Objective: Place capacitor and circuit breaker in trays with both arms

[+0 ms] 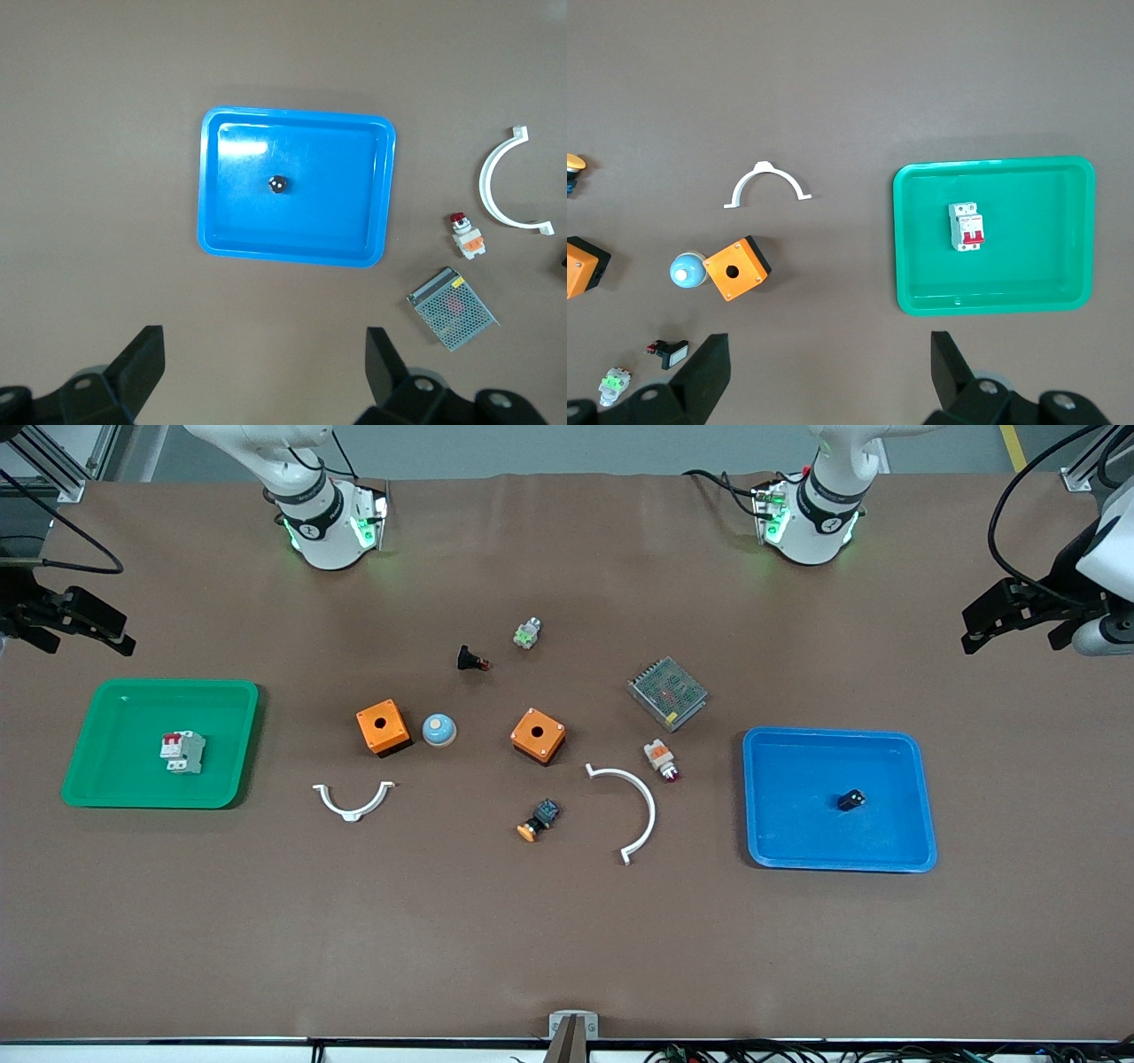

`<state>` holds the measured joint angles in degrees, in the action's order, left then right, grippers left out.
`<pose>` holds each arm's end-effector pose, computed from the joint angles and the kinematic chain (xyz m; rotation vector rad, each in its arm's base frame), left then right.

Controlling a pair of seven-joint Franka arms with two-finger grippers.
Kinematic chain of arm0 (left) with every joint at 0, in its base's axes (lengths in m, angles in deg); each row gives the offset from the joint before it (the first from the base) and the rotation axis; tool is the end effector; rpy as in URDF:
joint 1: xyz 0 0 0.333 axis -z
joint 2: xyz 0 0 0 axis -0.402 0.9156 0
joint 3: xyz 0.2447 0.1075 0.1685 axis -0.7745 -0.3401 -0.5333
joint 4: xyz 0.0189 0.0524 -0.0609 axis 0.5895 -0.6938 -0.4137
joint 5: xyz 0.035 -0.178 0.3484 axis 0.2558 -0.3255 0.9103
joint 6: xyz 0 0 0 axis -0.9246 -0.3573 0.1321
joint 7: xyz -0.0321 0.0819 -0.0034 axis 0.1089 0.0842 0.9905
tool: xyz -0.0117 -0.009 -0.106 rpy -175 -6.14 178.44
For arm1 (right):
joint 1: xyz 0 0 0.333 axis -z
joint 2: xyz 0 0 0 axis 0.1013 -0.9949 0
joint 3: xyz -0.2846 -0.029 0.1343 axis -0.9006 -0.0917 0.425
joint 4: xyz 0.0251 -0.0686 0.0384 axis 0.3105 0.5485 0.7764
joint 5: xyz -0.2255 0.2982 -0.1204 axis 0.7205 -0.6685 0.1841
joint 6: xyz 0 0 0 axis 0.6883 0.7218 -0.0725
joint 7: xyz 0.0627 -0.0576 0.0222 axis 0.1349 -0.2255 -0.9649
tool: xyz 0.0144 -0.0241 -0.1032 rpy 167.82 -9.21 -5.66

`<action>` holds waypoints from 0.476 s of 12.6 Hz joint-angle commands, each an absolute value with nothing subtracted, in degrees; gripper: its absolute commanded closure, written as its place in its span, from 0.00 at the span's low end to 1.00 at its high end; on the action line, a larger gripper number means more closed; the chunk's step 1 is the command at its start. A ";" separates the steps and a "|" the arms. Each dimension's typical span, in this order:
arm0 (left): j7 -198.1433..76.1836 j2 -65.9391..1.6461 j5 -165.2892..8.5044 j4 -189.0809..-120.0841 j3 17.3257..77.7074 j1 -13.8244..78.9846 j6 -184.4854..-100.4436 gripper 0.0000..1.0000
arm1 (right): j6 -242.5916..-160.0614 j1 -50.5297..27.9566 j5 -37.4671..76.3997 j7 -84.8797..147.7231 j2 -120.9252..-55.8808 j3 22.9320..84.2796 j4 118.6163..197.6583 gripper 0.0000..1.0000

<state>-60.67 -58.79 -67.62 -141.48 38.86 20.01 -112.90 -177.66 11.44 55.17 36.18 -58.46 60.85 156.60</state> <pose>0.5422 -0.0534 0.6593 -3.1109 -0.0266 -0.0572 0.5206 -0.0317 0.6276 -3.1223 0.0977 -0.0244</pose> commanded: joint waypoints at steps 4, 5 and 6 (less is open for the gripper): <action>-60.93 -59.00 -67.99 -141.27 38.95 20.01 -111.96 0.00 | -177.73 10.73 54.91 36.54 -58.70 60.55 156.15 0.00; -60.93 -59.00 -68.17 -141.27 38.95 20.10 -111.96 0.00 | -177.73 10.73 54.91 36.63 -58.70 60.55 156.15 0.00; -60.93 -58.91 -68.34 -141.27 39.03 20.19 -111.96 0.00 | -177.64 10.73 54.91 36.63 -58.70 60.55 156.15 0.00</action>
<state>-60.67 -58.79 -67.62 -141.48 38.87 20.05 -112.73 -177.66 11.43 55.17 36.18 -58.47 60.85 156.60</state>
